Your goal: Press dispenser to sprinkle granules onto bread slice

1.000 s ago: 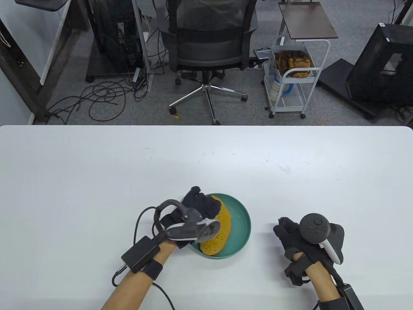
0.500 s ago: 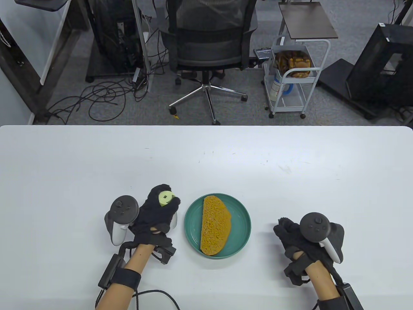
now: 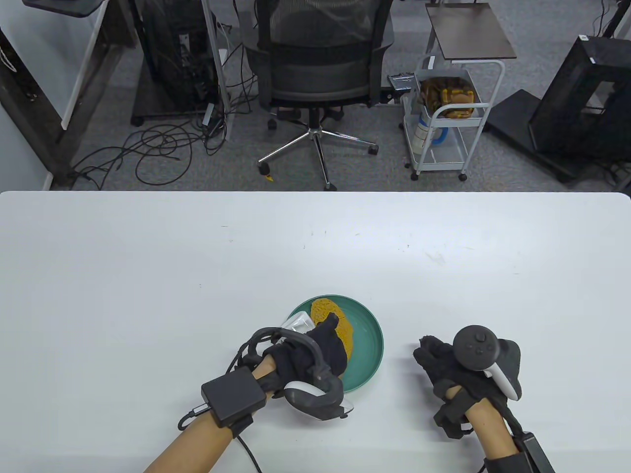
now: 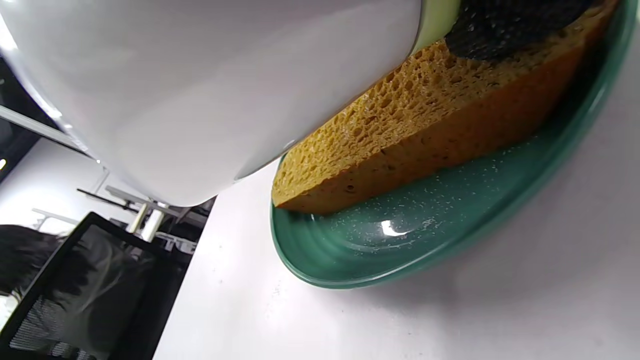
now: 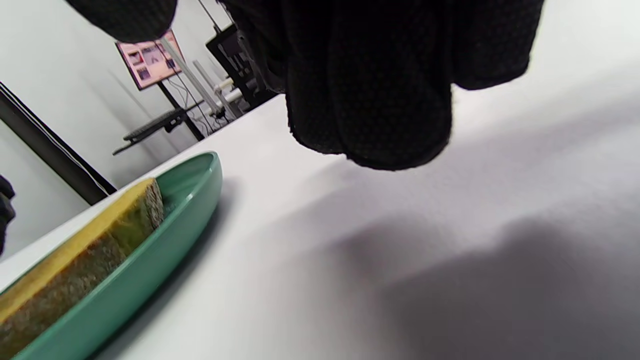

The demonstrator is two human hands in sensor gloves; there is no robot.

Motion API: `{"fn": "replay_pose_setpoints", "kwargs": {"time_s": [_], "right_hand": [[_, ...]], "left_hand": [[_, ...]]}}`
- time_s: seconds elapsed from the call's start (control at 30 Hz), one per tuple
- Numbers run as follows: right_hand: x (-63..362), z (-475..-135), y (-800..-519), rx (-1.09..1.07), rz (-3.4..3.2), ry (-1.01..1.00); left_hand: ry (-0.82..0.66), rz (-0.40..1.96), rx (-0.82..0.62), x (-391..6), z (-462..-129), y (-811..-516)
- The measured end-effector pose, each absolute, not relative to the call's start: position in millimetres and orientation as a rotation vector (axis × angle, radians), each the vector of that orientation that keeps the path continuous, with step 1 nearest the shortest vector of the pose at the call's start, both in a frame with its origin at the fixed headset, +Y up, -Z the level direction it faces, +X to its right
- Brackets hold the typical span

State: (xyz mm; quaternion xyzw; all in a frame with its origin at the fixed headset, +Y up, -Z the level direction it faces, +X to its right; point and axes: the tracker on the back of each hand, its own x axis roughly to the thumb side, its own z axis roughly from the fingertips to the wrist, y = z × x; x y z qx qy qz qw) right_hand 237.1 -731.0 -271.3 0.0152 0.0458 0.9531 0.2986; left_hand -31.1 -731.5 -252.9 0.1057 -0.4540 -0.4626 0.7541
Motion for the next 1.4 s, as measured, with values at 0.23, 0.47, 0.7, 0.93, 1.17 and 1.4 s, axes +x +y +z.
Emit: {"fn": "replay_pose_setpoints", "kwargs": {"time_s": [0.23,0.47,0.7,0.93,1.17,1.4], "right_hand": [[239.0,-269.5,-722.9,0.046,2.491,0.010],[238.8,-270.5,-728.9,0.035,2.505,0.048],[241.0,-269.2,-727.9,0.011,2.493,0.035],[240.5,-270.1,-730.7,0.004,2.508,0.055],[240.7,-269.8,-730.6,-0.001,2.507,0.061],[240.8,-269.9,-730.5,-0.002,2.509,0.068]], "left_hand": [[-0.704,-0.261,0.150,-85.3,-275.9,-693.9],[-0.380,0.769,0.039,-189.4,-302.8,-704.1],[-0.102,1.009,0.011,-237.3,-304.3,-744.3],[0.005,0.979,0.025,-247.3,-298.9,-763.1],[0.034,1.001,0.002,-252.7,-296.9,-770.6],[0.009,0.951,-0.105,-258.2,-298.0,-774.4]]}}
